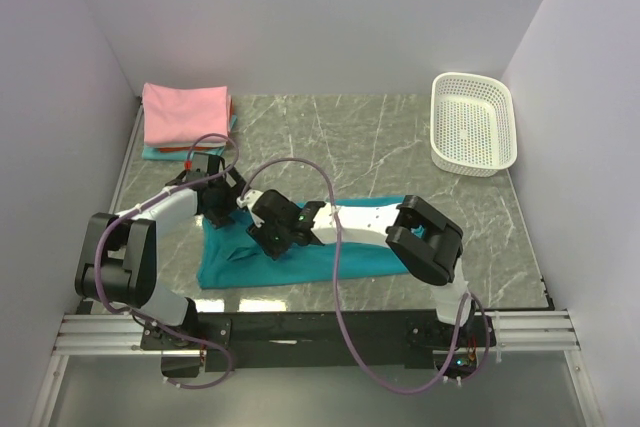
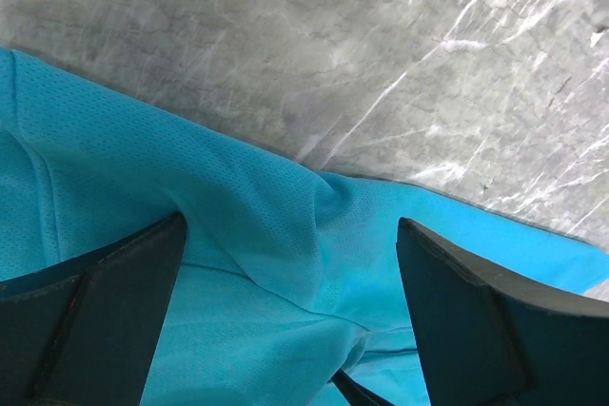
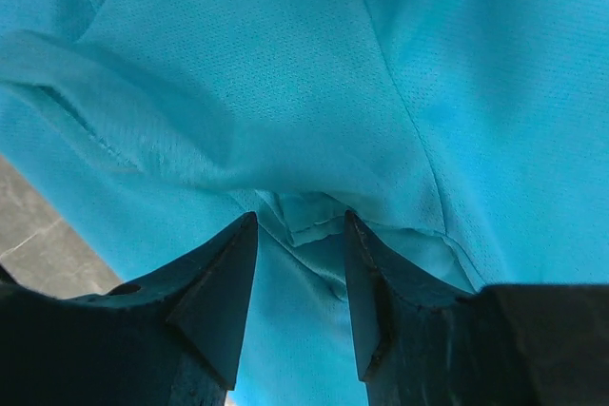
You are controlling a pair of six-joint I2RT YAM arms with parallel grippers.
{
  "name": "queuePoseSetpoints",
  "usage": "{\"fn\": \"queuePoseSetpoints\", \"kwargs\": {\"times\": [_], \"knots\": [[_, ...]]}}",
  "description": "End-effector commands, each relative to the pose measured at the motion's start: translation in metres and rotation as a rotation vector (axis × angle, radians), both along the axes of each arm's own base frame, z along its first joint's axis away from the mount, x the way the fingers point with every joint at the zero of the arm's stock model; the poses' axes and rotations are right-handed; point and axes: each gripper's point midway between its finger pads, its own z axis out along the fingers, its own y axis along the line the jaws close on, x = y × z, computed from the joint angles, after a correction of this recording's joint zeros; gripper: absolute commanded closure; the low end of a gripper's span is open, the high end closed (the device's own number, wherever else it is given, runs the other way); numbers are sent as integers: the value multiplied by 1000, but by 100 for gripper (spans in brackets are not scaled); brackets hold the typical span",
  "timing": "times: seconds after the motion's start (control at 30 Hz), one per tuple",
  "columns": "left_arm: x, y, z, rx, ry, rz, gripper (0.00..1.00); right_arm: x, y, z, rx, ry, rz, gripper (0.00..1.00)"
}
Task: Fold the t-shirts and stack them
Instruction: Fold the tshirt
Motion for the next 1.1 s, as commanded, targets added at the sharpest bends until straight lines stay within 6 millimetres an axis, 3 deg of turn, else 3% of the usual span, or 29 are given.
{"fn": "queuePoseSetpoints", "kwargs": {"times": [0.0,0.07,0.1,0.13,0.3,0.37,0.5,0.93,1.0,1.07], "knots": [[-12,0,-15,3,40,-24,1,7,18,15,55,-42,15,53],[-12,2,-16,10,42,-20,0,11,18,11,44,-52,0,60],[-13,2,-16,12,41,-21,1,12,18,11,39,-53,-6,72],[-14,3,-16,15,44,-15,1,11,17,9,32,-48,-9,75],[-12,8,-15,36,41,-4,0,15,9,15,15,-62,-55,85],[-13,12,-16,54,46,10,1,11,7,27,37,-62,-58,87],[-13,16,-16,71,48,17,0,0,-3,47,62,-47,-60,88],[-15,20,-11,91,46,10,0,-18,-51,31,-56,-8,-113,85],[-14,20,-8,92,38,9,0,-20,-54,31,-55,-4,-119,82],[-14,20,-5,96,34,8,1,-22,-58,27,-67,6,-125,71]]}}
